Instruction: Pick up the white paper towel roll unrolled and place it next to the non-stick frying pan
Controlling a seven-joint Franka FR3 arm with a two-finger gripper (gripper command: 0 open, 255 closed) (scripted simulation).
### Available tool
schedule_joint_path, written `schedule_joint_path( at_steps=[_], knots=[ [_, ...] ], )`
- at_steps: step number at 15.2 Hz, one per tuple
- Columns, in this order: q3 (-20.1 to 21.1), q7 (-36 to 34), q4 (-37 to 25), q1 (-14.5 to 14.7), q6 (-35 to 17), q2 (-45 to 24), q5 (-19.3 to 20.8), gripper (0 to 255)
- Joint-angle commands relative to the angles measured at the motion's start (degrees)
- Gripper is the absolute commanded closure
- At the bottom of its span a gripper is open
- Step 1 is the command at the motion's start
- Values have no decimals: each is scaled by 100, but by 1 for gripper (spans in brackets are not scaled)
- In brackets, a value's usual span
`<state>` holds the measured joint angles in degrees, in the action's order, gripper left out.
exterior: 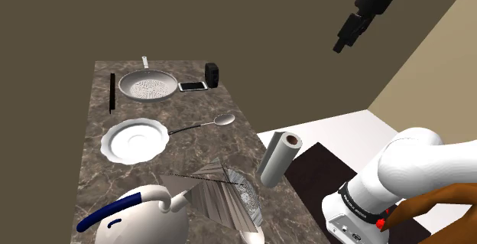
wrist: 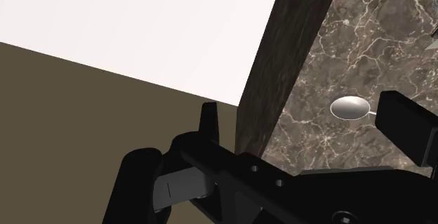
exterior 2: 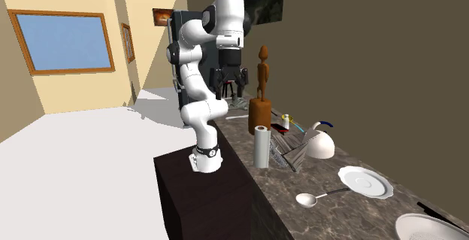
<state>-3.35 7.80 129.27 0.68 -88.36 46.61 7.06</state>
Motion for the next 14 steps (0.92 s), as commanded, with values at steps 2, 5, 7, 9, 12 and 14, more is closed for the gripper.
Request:
schedule_joint_path(
  at_steps=[2, 5, 7, 9, 12, 14],
  knots=[
    [76, -110, 176, 21, -65, 79, -70, 0],
    [314, -438, 675, 99, -264, 289, -301, 0],
    [481, -658, 983, 166, -403, 406, -470, 0],
    [656, -880, 1272, 245, -550, 501, -651, 0],
    [938, -1214, 1668, 382, -788, 600, -948, 0],
    [1139, -1436, 1905, 484, -962, 632, -1162, 0]
  ],
)
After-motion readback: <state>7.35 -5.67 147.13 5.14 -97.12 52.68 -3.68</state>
